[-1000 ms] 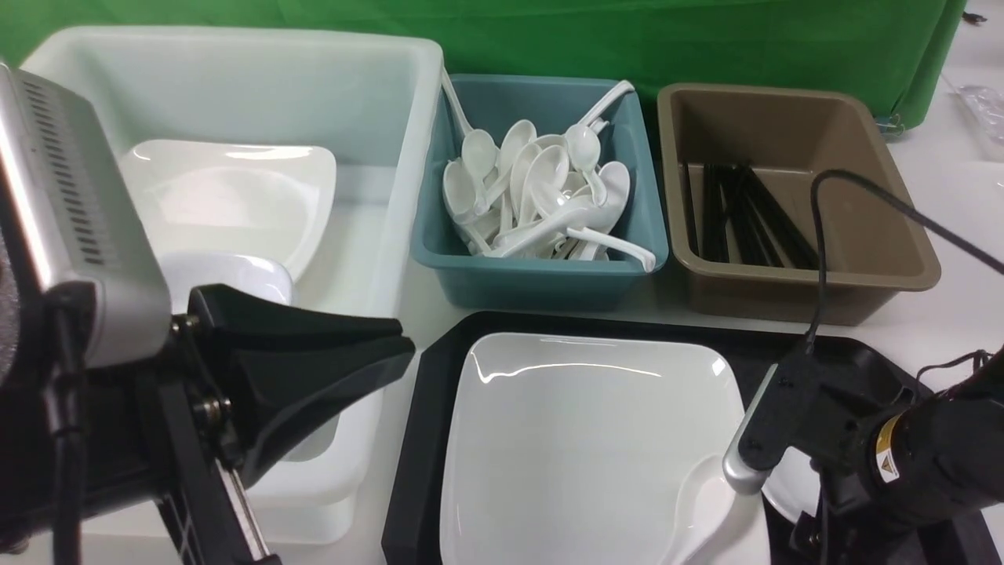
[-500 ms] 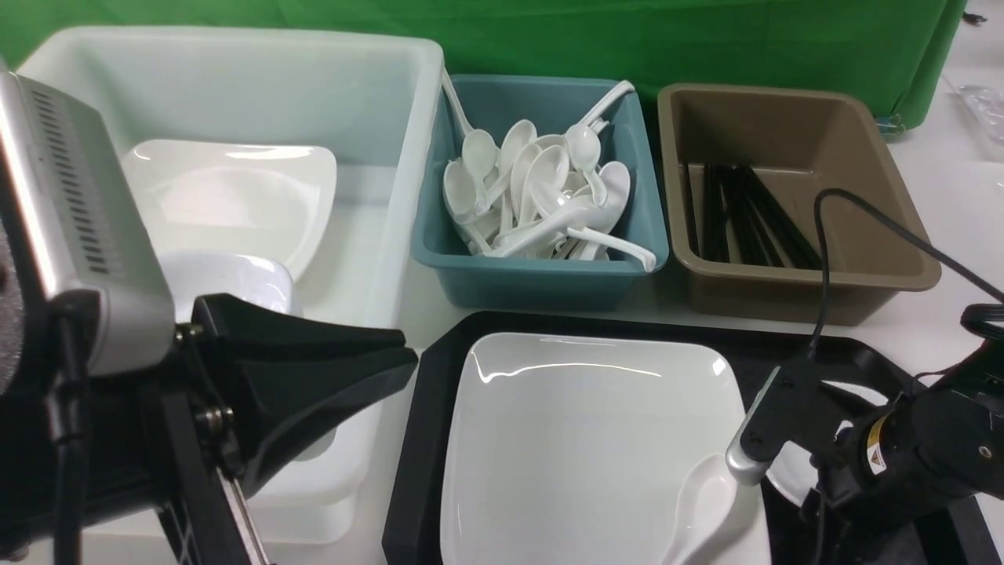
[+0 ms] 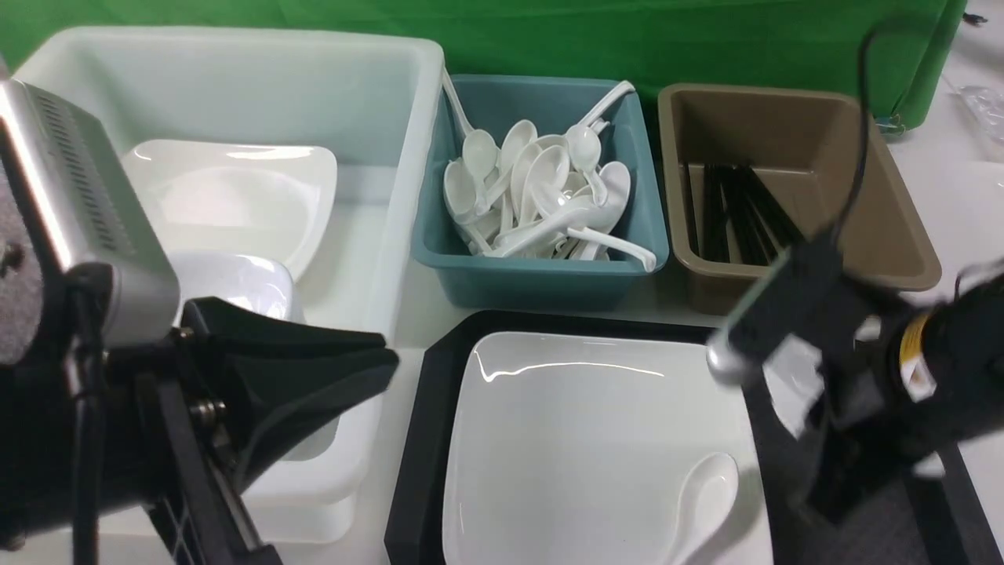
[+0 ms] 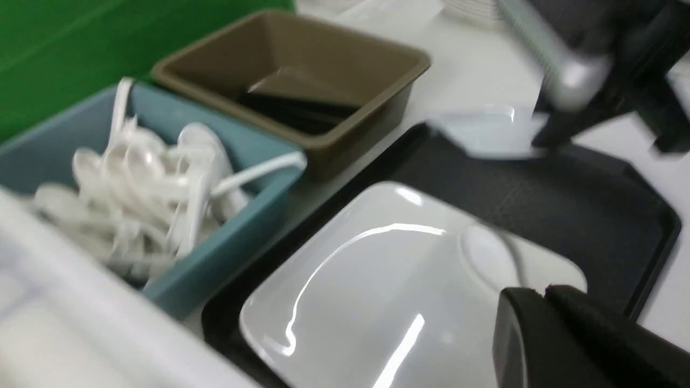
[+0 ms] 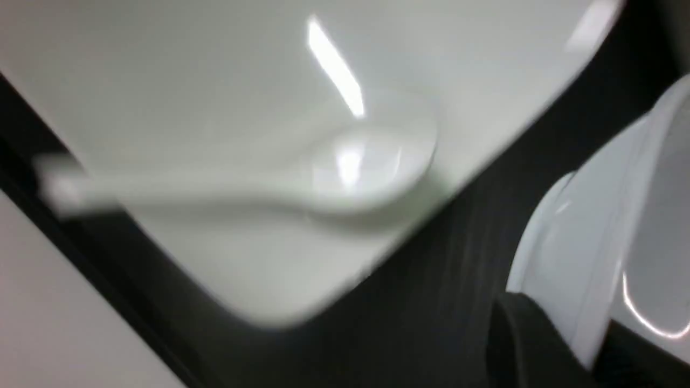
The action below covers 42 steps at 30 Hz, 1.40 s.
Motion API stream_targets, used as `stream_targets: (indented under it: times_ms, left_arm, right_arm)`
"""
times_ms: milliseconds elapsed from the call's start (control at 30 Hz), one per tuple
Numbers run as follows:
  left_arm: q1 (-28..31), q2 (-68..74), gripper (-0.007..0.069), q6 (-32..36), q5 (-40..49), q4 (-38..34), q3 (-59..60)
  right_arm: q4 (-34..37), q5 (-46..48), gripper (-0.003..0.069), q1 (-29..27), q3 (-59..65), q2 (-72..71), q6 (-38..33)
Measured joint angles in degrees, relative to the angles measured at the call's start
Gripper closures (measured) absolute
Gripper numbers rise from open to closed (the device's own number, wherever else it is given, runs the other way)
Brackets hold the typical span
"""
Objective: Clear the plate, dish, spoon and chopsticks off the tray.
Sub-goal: Use the right arm to put the small plate into the large storage box on the left
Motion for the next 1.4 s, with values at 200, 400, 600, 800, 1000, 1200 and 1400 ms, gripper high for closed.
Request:
stream_targets:
  times_ms: [200,400,600,800,1000,1200,1400]
  left_arm:
    - [0.0,-4.42,0.0607,-23.54,16.92,21.22,-5.27]
    - [0.0,-16.68,0.0607,-39.93,30.48,36.5,-6.49]
    - [0.0,-26.76,0.0607,-45.13,38.63,41.45,-6.49]
    - [0.0,-31.25,0.0607,-45.38,40.93,41.45,-6.54]
    - [0.0,-31.32,0.0607,-44.48,40.93,41.28,-6.54]
    - [0.0,-31.32,0.0607,-43.98,40.48,41.26,-6.54]
    - [0.0,-31.11,0.0607,-43.85,39.85,40.67,-6.54]
  right_arm:
    - [1.6,-5.56,0.0605,11.15,-15.14,6.21,-10.06]
    - [2.31,-19.25,0.0605,17.47,-24.26,20.1,-27.37]
    - [3.31,-21.95,0.0605,19.28,-35.05,33.41,-35.56]
    - [4.74,-20.31,0.0606,19.39,-45.11,44.04,-38.91]
    - [4.86,-20.13,0.0592,19.46,-46.58,47.2,-42.11]
    - [4.88,-20.13,0.0352,19.46,-46.6,47.4,-43.03]
    - [4.38,-15.48,0.0184,19.46,-46.78,44.82,-41.53]
